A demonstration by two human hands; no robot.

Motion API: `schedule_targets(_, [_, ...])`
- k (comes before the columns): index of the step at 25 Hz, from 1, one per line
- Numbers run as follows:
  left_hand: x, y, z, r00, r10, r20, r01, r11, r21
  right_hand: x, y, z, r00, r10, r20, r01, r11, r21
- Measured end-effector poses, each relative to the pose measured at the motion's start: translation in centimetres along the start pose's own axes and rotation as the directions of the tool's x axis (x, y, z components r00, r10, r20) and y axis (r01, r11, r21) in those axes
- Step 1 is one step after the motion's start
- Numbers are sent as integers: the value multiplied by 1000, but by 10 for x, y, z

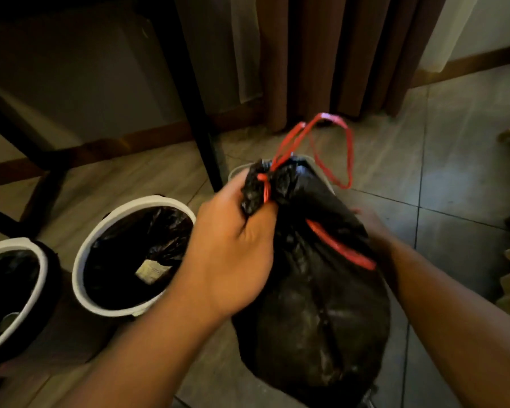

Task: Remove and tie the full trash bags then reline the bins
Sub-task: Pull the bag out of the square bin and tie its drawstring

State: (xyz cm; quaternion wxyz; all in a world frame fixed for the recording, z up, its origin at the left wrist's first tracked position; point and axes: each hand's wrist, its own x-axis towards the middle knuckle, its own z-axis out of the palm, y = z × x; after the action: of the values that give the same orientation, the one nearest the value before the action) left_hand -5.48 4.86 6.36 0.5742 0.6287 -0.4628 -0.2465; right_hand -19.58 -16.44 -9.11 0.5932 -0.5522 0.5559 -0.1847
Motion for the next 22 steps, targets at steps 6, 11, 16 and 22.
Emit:
schedule_targets(6, [-67, -42, 33, 967, -248, -63, 249, 968, 13, 19, 11, 7, 996, 83, -20, -81, 992, 97])
schedule_targets(11, [-78, -95, 66, 801, -589, -103, 581, 808, -99, 33, 18, 4, 996, 93, 8, -93, 988, 125])
schedule_targets(16, [-62, -144, 83, 840, -536, -82, 541, 840, 47, 41, 23, 2, 994, 102, 33, -105, 987, 123])
schedule_targets(22, [-52, -170, 100, 787, -615, -55, 617, 783, 78, 39, 28, -1, 998, 60, 25, -63, 991, 117])
